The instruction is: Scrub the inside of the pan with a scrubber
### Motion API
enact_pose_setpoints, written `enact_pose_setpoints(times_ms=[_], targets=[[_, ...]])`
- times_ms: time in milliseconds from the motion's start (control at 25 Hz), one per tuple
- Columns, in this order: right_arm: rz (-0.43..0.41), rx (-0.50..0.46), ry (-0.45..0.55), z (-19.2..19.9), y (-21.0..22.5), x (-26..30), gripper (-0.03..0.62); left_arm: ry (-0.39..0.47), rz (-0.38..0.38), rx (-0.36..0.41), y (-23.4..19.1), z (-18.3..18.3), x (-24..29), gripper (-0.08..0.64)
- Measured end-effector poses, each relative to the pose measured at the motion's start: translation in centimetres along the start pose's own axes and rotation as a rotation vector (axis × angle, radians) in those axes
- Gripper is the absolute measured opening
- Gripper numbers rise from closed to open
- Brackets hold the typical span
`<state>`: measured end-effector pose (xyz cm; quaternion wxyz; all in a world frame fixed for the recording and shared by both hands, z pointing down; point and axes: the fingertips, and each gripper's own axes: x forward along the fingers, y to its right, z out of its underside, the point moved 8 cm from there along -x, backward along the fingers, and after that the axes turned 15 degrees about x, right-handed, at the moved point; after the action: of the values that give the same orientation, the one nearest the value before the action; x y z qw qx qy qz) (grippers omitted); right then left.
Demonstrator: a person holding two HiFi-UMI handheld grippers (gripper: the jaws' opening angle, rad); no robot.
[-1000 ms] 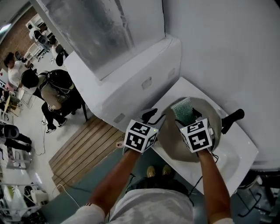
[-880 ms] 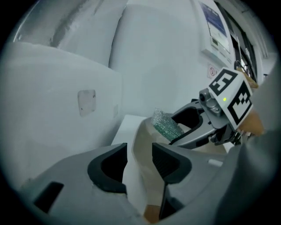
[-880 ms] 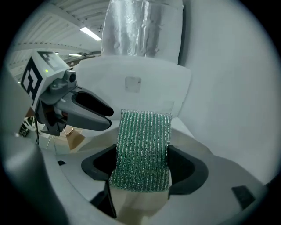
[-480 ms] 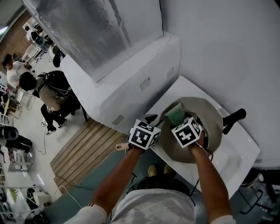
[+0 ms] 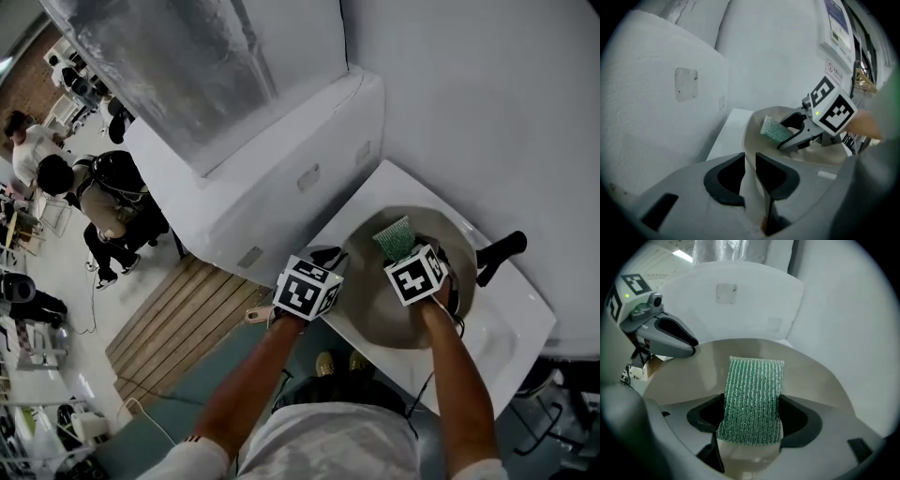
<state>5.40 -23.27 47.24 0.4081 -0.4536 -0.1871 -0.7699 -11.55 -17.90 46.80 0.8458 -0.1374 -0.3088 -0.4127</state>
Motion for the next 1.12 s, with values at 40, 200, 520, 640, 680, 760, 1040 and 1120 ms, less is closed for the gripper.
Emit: enact_pose_setpoints(times_ms=[40,200,520,640,680,760,1040,1120], targets=[[0.01,0.008,0.001,0.1,0.4,-0.2,0.351,0.003,0.001,-0.002,0.0,0.0,0.0,0.083],[0.04,0.021,-0.001,0.4,1.5,-0.8,0.351,0.016,0.008,-0.017,0.0,0.2,0.0,0.08],[0.019,-0.053,-0.016,0.7,-1.0,-2.6,0.351,0.026,0.029,-0.038,-0.2,0.2,-0.2,0.078],[-0.034,-0.11,-0.037,0.6,-3.9,-2.7,0.351,0.028,0.024,-0.044,-0.2,0.2,-0.2,0.077],[-0.05,-0.126,-0.049,0.7,-4.8,-2.5,0.351,0.029,0.023,-0.044,-0.2,0.3,-0.3,0.075],[-0.071,-0.149,-0.087,1.3,-6.0,-1.9,0.351,0.031,0.022,-0.045,-0.2,0.3,-0.3,0.074],[-0.021,-0.162,-0.164,2.6,-4.8,-0.9,0.351,0.036,0.026,-0.043,-0.2,0.3,-0.2,0.074],[0.005,-0.149,-0.172,2.9,-3.6,-1.2,0.351,0.035,0.024,-0.041,-0.2,0.3,-0.3,0.072]])
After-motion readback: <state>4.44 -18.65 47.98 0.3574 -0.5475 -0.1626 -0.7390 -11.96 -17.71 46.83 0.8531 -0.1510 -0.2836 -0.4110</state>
